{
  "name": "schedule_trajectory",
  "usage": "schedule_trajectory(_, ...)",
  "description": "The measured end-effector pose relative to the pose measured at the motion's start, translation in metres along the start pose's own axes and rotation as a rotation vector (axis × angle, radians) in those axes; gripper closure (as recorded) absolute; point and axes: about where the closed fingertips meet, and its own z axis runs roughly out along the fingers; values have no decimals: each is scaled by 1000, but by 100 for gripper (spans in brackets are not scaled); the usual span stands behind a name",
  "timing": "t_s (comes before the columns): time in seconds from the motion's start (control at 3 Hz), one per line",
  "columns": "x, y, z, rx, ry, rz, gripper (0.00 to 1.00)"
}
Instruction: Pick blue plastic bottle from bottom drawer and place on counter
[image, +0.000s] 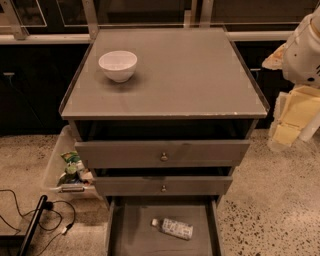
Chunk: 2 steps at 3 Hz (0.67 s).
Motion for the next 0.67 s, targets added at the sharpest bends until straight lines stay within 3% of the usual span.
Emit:
schedule_trajectory(0.33, 0, 0, 4, 5, 10, 2, 0)
schedule_trajectory(0.67, 9, 14, 49, -54, 12, 15, 0)
